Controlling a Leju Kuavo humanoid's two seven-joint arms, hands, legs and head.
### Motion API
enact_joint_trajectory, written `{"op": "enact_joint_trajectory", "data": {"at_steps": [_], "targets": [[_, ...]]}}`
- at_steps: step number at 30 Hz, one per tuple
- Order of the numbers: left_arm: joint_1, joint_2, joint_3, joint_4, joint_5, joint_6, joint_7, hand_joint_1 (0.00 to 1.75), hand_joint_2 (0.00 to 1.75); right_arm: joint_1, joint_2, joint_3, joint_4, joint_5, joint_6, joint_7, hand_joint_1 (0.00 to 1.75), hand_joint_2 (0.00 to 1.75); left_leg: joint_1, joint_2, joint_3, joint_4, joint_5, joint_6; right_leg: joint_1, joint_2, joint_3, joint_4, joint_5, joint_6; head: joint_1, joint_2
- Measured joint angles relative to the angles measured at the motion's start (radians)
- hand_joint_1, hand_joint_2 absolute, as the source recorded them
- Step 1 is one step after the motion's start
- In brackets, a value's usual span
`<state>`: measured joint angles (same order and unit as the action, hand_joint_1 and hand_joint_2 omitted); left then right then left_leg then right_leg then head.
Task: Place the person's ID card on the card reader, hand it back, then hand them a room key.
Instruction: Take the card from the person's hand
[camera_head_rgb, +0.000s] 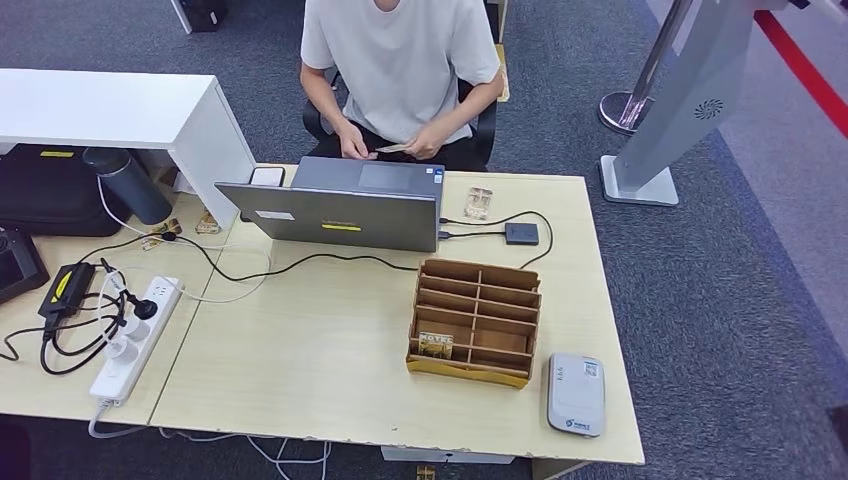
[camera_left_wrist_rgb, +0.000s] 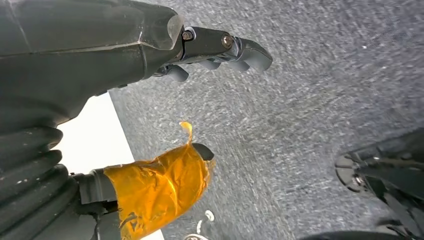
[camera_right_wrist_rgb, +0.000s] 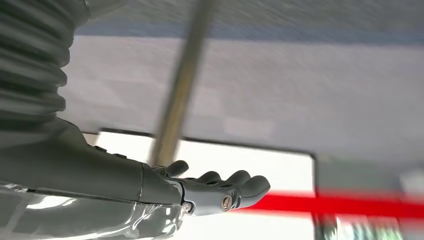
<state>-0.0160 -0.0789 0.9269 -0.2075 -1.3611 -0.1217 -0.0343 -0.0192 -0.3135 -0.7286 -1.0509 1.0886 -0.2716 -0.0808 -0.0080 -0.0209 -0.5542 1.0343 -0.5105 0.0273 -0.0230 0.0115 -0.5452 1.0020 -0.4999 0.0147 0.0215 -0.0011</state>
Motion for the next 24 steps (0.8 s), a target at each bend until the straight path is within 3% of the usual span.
{"op": "enact_joint_trajectory", "data": {"at_steps": [7,15,24], "targets": [[-0.015,-0.004,0.001,0.000,-0.010,0.072,-0.049,0.00,1.75,-0.076,-0.082,0.333,-0.209,-0.044,-0.054,0.104,0.00,1.75,0.000,-0.001,0.001,0.001,0.002,0.002,0.000,0.000,0.000,0.000,0.001,0.000,0.000,0.000],[-0.027,-0.017,0.001,0.000,-0.038,0.119,-0.079,0.00,1.75,-0.148,-0.141,0.500,-0.371,-0.053,-0.037,0.102,0.00,1.75,0.000,-0.001,-0.001,0.000,0.002,0.002,0.000,0.000,-0.001,0.000,0.001,0.000,0.000,0.000],[-0.046,-0.018,-0.010,0.000,-0.052,0.096,-0.098,0.00,1.75,-0.372,-0.138,0.765,-0.395,0.026,-0.010,0.117,0.00,1.75,0.000,0.000,0.000,0.000,0.003,0.002,0.000,0.000,-0.001,0.001,0.002,0.000,0.000,0.000]]}}
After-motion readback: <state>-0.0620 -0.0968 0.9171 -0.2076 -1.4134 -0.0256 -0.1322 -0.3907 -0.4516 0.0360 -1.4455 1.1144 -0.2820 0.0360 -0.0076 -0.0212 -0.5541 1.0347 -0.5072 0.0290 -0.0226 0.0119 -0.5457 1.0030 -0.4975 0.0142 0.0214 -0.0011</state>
